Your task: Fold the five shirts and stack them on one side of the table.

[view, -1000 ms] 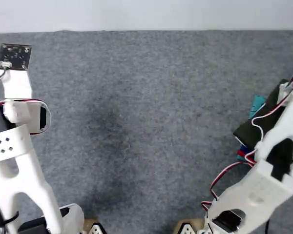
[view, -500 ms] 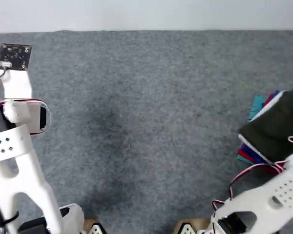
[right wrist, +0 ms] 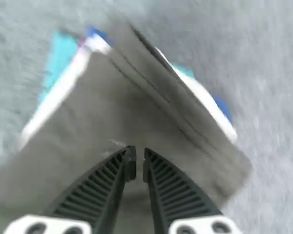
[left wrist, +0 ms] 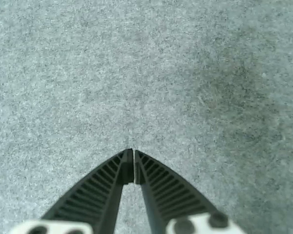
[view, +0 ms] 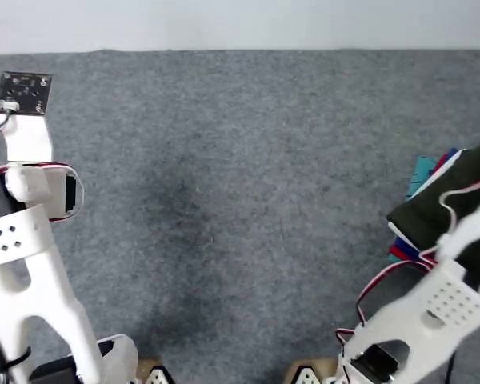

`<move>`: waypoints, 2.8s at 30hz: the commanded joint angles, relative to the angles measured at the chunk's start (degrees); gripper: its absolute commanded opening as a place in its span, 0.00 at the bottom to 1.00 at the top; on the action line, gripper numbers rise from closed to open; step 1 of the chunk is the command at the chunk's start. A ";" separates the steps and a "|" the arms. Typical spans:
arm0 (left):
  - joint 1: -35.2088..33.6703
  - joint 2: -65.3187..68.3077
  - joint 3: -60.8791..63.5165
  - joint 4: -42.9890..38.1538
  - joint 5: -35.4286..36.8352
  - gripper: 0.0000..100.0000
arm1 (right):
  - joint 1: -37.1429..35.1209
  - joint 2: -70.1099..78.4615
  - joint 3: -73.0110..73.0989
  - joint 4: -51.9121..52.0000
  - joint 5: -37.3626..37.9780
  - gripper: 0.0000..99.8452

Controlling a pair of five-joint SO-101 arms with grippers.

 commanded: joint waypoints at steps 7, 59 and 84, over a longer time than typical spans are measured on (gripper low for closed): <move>0.35 -1.85 3.74 1.14 -0.09 0.01 | -4.35 17.27 -1.05 -23.78 0.35 0.04; 22.07 -73.23 72.75 -34.81 22.33 0.01 | -24.92 -96.22 104.00 -15.16 -32.97 0.01; 20.66 -79.74 94.90 -38.68 18.90 0.01 | -33.10 -134.11 146.90 -17.19 -24.09 0.01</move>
